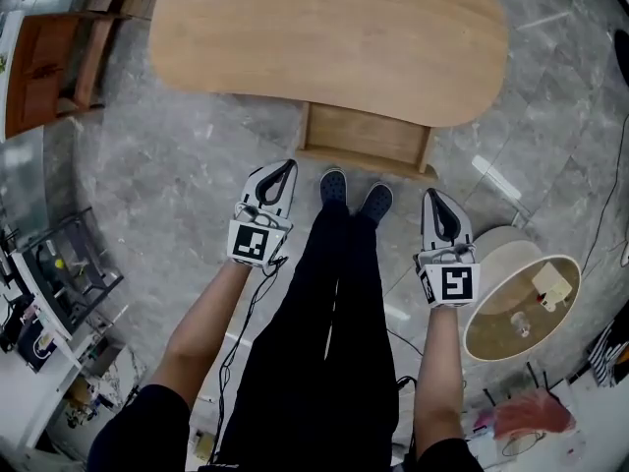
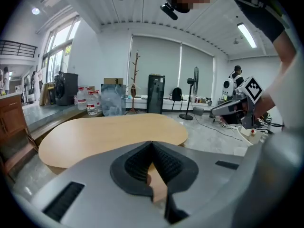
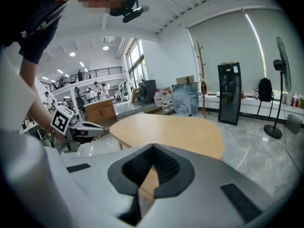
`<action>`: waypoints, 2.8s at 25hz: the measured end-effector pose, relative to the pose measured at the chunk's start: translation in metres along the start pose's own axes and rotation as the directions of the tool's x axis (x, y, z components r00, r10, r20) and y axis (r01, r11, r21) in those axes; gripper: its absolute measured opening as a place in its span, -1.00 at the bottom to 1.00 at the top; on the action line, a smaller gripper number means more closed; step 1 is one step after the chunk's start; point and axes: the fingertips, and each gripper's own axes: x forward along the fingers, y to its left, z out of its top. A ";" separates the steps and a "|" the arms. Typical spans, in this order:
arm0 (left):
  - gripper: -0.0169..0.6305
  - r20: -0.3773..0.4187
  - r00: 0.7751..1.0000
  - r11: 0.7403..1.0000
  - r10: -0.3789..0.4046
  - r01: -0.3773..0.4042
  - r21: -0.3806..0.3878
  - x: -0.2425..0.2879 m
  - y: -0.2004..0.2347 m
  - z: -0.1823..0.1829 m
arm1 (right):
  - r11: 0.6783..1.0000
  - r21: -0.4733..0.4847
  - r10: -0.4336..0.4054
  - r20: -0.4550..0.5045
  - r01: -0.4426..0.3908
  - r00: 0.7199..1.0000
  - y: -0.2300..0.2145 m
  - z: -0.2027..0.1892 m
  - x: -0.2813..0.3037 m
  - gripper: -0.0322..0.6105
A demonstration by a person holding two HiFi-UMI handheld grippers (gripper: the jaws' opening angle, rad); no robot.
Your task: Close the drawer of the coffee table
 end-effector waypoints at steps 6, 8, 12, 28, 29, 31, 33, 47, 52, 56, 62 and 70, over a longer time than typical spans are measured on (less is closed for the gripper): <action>-0.87 -0.211 0.977 0.999 -0.028 0.036 0.034 0.031 0.006 -0.097 | 0.999 -0.038 -0.012 -0.153 0.006 0.988 -0.030 -0.079 0.021 -0.82; -0.87 -0.264 0.963 0.993 -0.047 0.073 0.088 0.036 0.004 -0.119 | 0.999 -0.052 -0.008 -0.202 -0.003 0.979 -0.036 -0.100 0.027 -0.82; -0.87 -0.372 0.928 0.965 -0.023 0.119 0.236 0.042 0.008 -0.153 | 0.995 -0.095 0.005 -0.323 -0.038 0.946 -0.044 -0.146 0.037 -0.81; -0.44 -0.671 0.741 0.789 0.024 0.399 0.468 0.065 0.021 -0.240 | 0.817 -0.451 -0.049 -0.674 -0.359 0.737 -0.062 -0.249 0.049 -0.31; -0.44 -0.680 0.733 0.779 0.020 0.415 0.470 0.066 0.020 -0.243 | 0.805 -0.463 -0.053 -0.679 -0.372 0.732 -0.063 -0.252 0.051 -0.32; -0.44 -0.685 0.729 0.766 0.017 0.430 0.477 0.070 0.019 -0.247 | 0.781 -0.481 -0.056 -0.690 -0.400 0.721 -0.066 -0.258 0.055 -0.32; -0.44 -0.682 0.731 0.756 0.019 0.436 0.489 0.075 0.019 -0.248 | 0.752 -0.501 -0.069 -0.705 -0.428 0.705 -0.068 -0.264 0.059 -0.32; -0.51 -0.649 0.747 0.666 0.143 0.413 0.621 0.084 0.021 -0.250 | 0.655 -0.586 -0.131 -0.709 -0.477 0.693 -0.077 -0.279 0.073 -0.59; -0.55 -0.681 0.707 0.674 0.190 0.410 0.614 0.087 0.020 -0.254 | 0.647 -0.589 -0.136 -0.713 -0.484 0.688 -0.079 -0.281 0.072 -0.59; -0.59 -0.690 0.698 0.693 0.190 0.403 0.598 0.085 0.022 -0.255 | 0.660 -0.581 -0.137 -0.716 -0.476 0.684 -0.078 -0.280 0.074 -0.59; -0.59 -0.689 0.696 0.696 0.201 0.394 0.601 0.084 0.022 -0.252 | 0.672 -0.579 -0.147 -0.715 -0.461 0.684 -0.078 -0.277 0.073 -0.59; -0.58 -0.673 0.709 0.694 0.209 0.377 0.613 0.084 0.023 -0.244 | 0.670 -0.571 -0.129 -0.718 -0.474 0.684 -0.079 -0.270 0.071 -0.59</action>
